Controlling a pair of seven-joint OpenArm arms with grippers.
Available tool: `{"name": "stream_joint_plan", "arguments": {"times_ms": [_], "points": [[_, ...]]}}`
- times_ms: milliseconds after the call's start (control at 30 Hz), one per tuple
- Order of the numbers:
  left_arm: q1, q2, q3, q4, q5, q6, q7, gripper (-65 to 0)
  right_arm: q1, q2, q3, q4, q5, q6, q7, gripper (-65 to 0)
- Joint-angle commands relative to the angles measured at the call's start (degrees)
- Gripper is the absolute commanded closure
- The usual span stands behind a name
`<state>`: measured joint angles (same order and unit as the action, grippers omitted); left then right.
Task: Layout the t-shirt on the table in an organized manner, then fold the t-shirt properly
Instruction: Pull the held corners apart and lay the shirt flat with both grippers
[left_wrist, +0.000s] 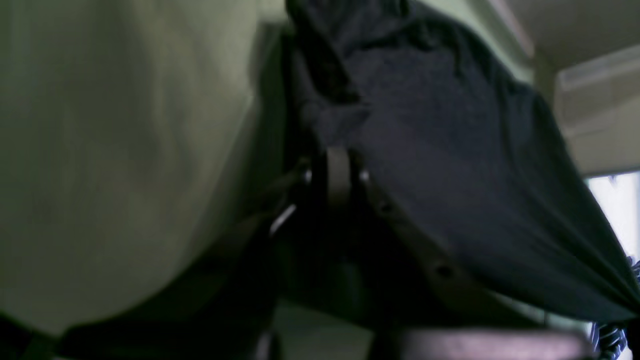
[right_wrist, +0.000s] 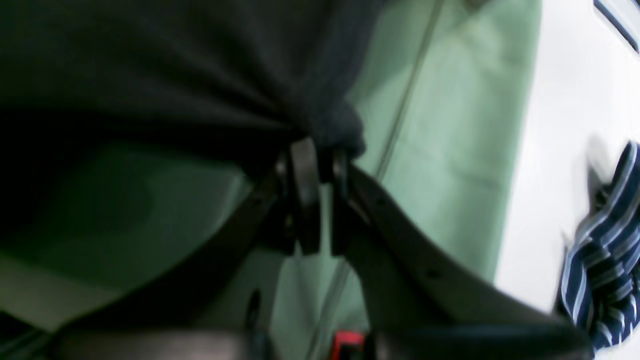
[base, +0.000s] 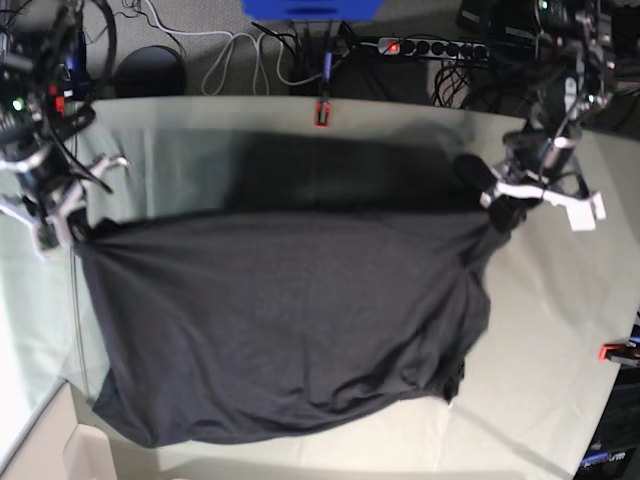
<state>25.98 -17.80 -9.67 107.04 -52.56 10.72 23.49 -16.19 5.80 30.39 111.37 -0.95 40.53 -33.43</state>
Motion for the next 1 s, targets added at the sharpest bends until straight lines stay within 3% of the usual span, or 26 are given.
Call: {"name": "stream_joint_plan", "arguments": {"times_ms": [0, 267, 633, 767, 900, 967], "points": [[0.79, -0.18, -0.39, 1.4, -1.12, -0.04, -0.85, 0.0, -0.3, 0.31, 1.65, 1.38, 0.91, -0.53, 2.35, 0.0], [6.24, 0.79, 0.05, 2.27, -0.68, -0.04, -0.85, 0.0, -1.44, -0.84, 13.17, 0.76, 0.91, -0.53, 4.46, 0.0], [6.95, 0.62, 5.14, 2.01, -1.12, 0.05, -0.76, -0.5, -2.5, -0.48, 13.61, -6.71, 0.56, -0.53, 4.46, 0.0], [6.42, 0.7, 5.76, 2.01, -1.12, 0.05, 5.66, -5.7, -3.81, -0.48, 13.61, -6.54, 0.56, -0.53, 4.64, -0.6], [5.98, 1.06, 5.58, 2.19, -1.12, 0.05, 10.23, -20.4, -4.08, -0.48, 13.61, -6.62, 0.56, -0.53, 4.46, -13.4], [5.98, 1.06, 5.58, 2.19, -1.12, 0.05, 10.23, -21.6, -4.08, -0.66, 14.31, -6.62, 0.56, -0.53, 4.46, -21.0]]}}
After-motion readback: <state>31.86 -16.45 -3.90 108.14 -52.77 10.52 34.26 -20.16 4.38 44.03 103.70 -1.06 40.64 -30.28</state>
